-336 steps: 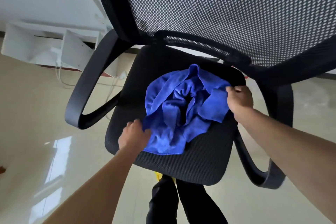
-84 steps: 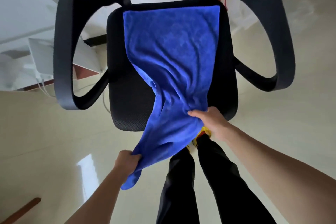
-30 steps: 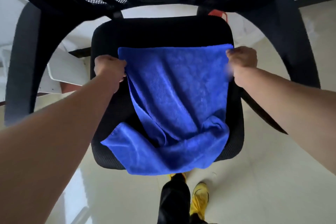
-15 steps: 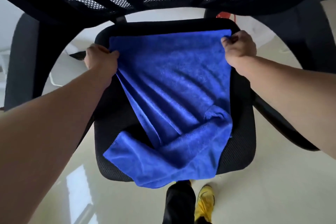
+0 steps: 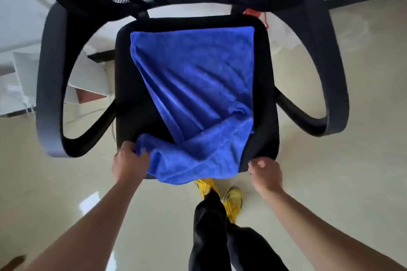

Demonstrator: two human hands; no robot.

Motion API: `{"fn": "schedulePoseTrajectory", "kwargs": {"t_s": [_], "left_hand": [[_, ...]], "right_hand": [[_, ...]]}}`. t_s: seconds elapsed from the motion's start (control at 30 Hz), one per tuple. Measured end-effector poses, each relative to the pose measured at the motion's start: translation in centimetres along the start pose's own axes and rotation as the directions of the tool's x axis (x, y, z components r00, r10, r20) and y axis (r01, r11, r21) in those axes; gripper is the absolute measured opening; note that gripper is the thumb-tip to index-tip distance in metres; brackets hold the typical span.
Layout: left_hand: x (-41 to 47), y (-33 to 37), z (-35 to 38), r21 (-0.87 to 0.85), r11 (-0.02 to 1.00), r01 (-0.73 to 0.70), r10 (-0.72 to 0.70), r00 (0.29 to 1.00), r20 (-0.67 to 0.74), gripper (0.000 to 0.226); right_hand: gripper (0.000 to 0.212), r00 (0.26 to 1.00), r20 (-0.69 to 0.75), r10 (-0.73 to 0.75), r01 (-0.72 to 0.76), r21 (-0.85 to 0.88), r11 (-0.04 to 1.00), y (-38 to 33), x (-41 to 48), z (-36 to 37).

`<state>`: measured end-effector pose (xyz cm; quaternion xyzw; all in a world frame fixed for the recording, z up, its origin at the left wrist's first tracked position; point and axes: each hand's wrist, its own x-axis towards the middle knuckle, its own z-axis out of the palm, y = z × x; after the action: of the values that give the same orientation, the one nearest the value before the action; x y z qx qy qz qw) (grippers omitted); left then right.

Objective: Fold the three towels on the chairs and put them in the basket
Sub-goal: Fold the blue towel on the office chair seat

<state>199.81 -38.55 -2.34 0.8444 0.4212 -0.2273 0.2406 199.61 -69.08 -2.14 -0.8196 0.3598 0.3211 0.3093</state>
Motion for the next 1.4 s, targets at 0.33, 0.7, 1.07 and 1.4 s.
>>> {"fn": "schedulePoseTrajectory", "kwargs": {"t_s": [0.33,0.7,1.07,1.4], "left_hand": [[-6.1,-5.2,1.4,-0.354,0.902,0.248,-0.162,0.953,0.255,0.014],[-17.2,-10.6,-0.9,-0.669,0.524,0.527,-0.235,0.845,0.481,0.013],[-22.9,-15.4,-1.1,-0.729,0.477,0.491,-0.301,0.871,0.389,0.013],[-26.9,-20.6,-2.8,-0.721,0.612,0.324,-0.190,0.946,0.264,0.012]], "right_hand": [[0.037,0.869,0.453,0.196,-0.337,0.253,0.907,1.9,-1.1,3.7],[0.027,0.987,0.163,0.010,-0.090,0.491,0.866,5.0,-6.1,-5.3],[0.042,0.993,0.122,-0.009,-0.045,0.428,0.903,12.3,-13.5,-5.2],[0.046,0.995,0.041,0.090,-0.098,0.508,0.855,17.6,-20.1,-3.3]]}}
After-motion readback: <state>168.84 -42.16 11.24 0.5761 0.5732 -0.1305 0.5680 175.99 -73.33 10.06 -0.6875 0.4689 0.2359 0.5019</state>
